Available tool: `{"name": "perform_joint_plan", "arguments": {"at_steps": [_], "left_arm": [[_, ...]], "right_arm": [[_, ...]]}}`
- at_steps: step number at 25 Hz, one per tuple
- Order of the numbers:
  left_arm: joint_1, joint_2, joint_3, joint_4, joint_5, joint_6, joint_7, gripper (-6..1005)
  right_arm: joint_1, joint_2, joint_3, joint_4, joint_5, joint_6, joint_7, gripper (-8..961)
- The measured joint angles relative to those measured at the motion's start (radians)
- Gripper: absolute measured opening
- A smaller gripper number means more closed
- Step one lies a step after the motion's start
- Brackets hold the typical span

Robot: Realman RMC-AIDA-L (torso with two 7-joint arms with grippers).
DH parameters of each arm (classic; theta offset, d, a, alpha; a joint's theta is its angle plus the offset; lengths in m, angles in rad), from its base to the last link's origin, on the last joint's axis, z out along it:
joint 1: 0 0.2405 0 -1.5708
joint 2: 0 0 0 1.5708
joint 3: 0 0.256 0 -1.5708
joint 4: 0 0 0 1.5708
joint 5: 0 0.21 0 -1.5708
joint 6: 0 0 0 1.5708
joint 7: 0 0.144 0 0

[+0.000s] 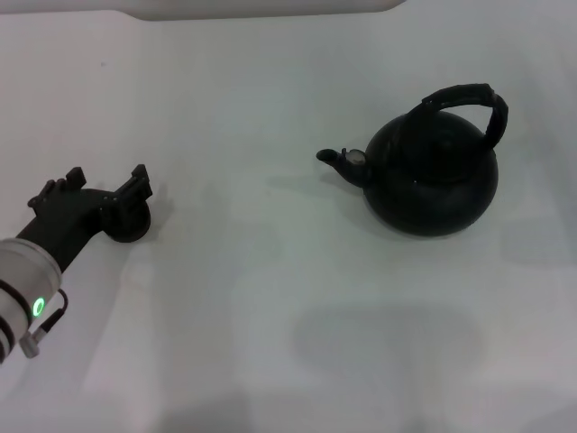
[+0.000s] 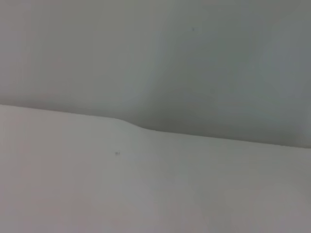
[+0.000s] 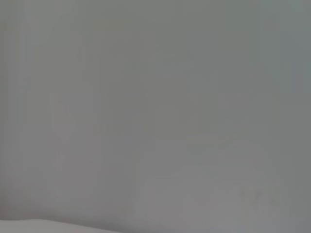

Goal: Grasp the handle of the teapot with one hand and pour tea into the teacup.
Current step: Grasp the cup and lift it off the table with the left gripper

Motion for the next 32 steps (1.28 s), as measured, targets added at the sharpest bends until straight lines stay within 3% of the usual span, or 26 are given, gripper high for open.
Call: {"name": "perform_joint_plan", "arguments": {"at_steps": [32], "left_arm": [[-0.015,0.003,0.050,-0.044,-0.075,0.048,-0.001,884]], "right_arm": [[0.000,0.000,0.002,0.000,0.000,0.000,-0.001,742]]}}
